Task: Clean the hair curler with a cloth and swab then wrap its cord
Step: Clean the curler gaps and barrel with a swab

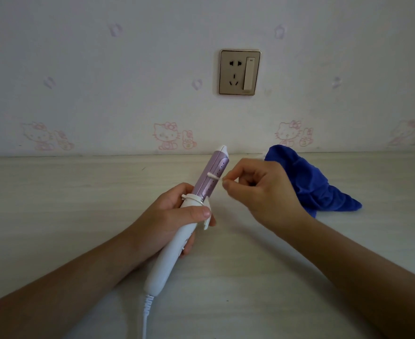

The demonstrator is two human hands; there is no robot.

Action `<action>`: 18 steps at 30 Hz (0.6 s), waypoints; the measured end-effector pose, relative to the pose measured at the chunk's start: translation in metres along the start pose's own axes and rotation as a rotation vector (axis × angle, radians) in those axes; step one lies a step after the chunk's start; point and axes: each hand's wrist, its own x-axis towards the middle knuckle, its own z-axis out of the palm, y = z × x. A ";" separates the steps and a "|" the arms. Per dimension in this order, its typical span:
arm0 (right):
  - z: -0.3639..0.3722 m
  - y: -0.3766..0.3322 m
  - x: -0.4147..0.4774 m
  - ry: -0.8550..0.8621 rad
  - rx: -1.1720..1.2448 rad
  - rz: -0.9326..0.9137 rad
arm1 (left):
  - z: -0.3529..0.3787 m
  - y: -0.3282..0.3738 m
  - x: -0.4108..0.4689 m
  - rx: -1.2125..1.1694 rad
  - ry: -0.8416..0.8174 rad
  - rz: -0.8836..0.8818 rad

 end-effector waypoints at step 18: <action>-0.009 0.000 0.008 0.110 -0.018 0.057 | 0.000 0.006 0.002 0.008 0.017 0.004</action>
